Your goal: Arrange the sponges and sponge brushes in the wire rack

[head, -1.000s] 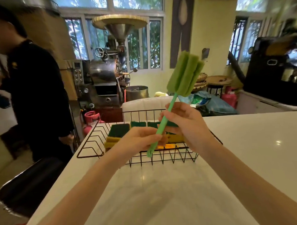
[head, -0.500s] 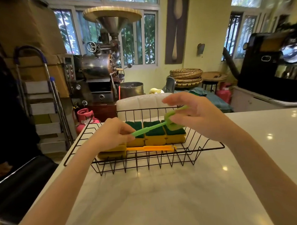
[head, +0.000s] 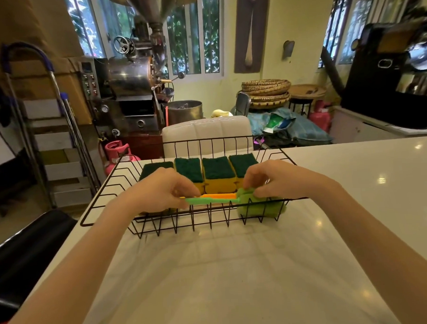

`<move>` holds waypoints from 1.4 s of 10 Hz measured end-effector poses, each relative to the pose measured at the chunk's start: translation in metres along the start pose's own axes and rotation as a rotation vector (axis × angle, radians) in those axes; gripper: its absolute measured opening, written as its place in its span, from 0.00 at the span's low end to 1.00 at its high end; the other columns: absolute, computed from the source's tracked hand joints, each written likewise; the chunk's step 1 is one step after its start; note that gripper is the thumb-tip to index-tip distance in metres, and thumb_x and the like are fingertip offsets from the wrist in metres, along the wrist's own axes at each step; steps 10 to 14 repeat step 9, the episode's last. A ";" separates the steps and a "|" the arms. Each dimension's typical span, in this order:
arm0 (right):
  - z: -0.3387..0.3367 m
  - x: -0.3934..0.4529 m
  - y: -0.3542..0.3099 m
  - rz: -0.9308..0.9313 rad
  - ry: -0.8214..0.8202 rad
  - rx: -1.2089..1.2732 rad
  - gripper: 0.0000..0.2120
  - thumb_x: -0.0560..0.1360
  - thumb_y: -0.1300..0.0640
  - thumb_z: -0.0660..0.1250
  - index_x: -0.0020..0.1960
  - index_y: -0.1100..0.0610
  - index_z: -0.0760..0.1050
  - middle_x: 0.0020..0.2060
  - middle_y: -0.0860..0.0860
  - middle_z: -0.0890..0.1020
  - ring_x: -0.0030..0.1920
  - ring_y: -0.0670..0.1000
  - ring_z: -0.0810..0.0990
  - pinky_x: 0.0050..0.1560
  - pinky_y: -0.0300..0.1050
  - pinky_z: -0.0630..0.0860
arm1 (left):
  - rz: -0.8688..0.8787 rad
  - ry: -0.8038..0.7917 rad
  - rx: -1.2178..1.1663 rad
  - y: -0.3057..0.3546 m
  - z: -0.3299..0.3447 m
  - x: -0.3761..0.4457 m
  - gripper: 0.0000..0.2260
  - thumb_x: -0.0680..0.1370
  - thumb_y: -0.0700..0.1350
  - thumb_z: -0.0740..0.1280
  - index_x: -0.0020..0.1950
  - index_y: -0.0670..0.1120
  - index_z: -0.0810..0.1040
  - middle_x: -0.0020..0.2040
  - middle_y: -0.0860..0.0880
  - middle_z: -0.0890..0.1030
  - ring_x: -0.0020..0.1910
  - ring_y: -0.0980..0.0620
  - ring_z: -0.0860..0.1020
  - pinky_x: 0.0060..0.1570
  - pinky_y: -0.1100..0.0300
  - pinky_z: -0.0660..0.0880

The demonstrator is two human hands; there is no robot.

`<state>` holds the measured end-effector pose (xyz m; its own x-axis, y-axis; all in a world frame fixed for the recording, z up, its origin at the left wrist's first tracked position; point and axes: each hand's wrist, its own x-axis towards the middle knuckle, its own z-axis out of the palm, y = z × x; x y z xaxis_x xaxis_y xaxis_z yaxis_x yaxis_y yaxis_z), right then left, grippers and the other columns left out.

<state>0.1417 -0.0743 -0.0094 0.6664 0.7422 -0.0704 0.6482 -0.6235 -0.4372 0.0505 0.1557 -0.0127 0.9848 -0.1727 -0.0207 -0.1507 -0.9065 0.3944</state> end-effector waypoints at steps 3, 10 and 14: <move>0.009 0.007 0.009 0.003 -0.009 0.067 0.07 0.73 0.58 0.66 0.49 0.50 0.79 0.40 0.45 0.78 0.43 0.45 0.75 0.41 0.37 0.68 | -0.026 -0.075 -0.060 0.002 0.003 0.001 0.11 0.74 0.37 0.65 0.51 0.49 0.82 0.44 0.58 0.80 0.48 0.58 0.79 0.53 0.67 0.73; -0.010 -0.008 0.001 -0.031 0.116 0.138 0.12 0.76 0.60 0.59 0.55 0.50 0.78 0.53 0.46 0.78 0.55 0.47 0.74 0.63 0.49 0.70 | -0.116 -0.121 -0.104 -0.005 0.007 0.000 0.12 0.76 0.49 0.62 0.55 0.48 0.79 0.54 0.48 0.81 0.52 0.52 0.77 0.57 0.57 0.71; -0.010 -0.008 0.001 -0.031 0.116 0.138 0.12 0.76 0.60 0.59 0.55 0.50 0.78 0.53 0.46 0.78 0.55 0.47 0.74 0.63 0.49 0.70 | -0.116 -0.121 -0.104 -0.005 0.007 0.000 0.12 0.76 0.49 0.62 0.55 0.48 0.79 0.54 0.48 0.81 0.52 0.52 0.77 0.57 0.57 0.71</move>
